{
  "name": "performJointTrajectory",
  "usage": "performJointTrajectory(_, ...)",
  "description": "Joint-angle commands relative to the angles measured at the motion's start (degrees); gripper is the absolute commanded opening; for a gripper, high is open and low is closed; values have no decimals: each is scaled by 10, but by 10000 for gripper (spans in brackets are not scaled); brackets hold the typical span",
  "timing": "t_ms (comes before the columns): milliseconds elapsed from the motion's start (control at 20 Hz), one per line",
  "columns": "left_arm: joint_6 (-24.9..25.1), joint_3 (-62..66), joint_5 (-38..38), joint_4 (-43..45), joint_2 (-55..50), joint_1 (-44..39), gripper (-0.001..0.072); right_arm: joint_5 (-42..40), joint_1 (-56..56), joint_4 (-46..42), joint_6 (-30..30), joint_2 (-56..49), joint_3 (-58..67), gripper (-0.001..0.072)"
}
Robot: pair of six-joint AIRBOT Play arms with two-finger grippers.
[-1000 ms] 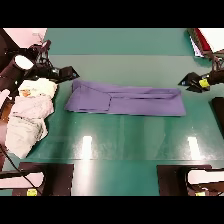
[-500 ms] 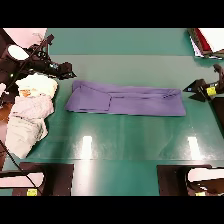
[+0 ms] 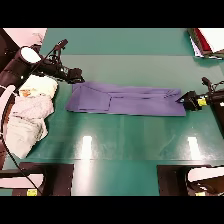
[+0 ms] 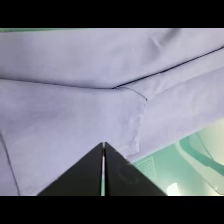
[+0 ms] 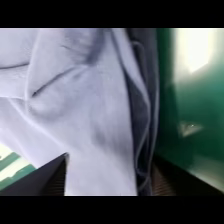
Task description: Fold the shirts.
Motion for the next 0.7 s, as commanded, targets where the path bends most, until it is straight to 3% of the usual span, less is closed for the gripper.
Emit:
performJointTrajectory(0,0,-3,2,0,-7,-7,31,-55,26,6,-13,-7,-5,503)
performJointTrajectory(50,-2,-3,0,-4,-9,-7,31,-69,32,6,-13,-7,-5,371)
performJointTrajectory(200,-6,-3,2,-51,-25,-7,30,-65,47,5,-30,-5,-5,64)
performJointTrajectory(250,-6,-3,1,-69,-33,-7,30,-57,48,5,-39,0,-5,13)
performJointTrajectory(450,-5,4,11,-111,-57,-20,30,-47,47,5,-43,59,-2,12)
performJointTrajectory(650,-4,63,69,-100,-109,-98,30,42,74,5,-1,103,93,10)
